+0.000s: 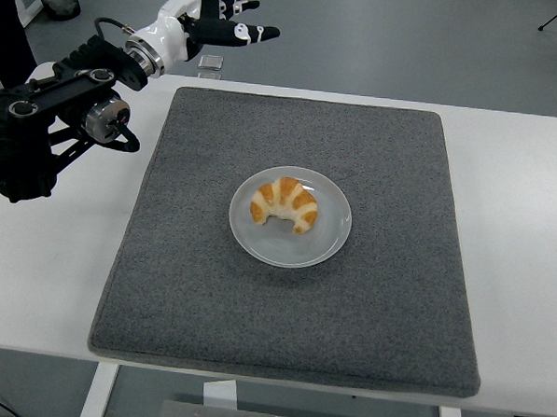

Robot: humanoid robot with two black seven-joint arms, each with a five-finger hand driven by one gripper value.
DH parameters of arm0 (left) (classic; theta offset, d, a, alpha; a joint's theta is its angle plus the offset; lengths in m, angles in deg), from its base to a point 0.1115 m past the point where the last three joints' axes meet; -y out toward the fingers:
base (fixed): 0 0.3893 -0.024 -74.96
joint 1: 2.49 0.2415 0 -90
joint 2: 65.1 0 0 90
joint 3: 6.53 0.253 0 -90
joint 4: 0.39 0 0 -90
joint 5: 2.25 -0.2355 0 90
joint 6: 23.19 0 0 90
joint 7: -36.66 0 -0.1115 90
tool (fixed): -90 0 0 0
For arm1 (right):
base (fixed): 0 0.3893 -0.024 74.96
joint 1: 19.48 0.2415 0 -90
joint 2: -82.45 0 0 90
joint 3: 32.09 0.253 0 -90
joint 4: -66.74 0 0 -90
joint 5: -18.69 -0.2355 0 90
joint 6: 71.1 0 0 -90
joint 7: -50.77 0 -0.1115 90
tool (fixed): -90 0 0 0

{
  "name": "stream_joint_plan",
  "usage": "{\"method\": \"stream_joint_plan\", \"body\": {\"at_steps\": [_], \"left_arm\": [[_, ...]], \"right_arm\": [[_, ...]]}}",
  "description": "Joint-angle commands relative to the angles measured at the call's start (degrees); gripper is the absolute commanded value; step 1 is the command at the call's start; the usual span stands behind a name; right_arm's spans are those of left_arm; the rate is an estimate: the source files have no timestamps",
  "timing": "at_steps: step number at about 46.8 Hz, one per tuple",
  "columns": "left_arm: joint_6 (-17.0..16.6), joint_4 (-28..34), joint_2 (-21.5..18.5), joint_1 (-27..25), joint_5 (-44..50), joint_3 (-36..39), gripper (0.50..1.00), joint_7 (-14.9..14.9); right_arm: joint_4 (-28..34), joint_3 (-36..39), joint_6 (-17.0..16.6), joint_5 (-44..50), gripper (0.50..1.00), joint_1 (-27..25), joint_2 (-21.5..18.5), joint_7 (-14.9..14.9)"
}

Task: Place the bread on the plate

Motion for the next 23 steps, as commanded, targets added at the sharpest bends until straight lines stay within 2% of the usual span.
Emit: {"method": "stream_joint_plan", "body": {"at_steps": [1, 12, 23], "left_arm": [[0.0, -2.7, 0.3, 0.1, 4.1, -0.7, 0.984, 0.0], [0.2, -7.1, 0.4, 0.0, 14.1, -0.8, 0.984, -0.1], [4.5, -12.1, 3.2, 0.6, 20.4, -0.8, 0.984, -0.2]], "right_arm": [[0.0, 0.0, 0.0, 0.0, 0.952, 0.0, 0.0, 0.0], [-0.1, -0.1, 0.0, 0.0, 0.952, 0.0, 0.0, 0.1], [-0.1, -0.1, 0.0, 0.1, 0.954, 0.0, 0.0, 0.0]]}}
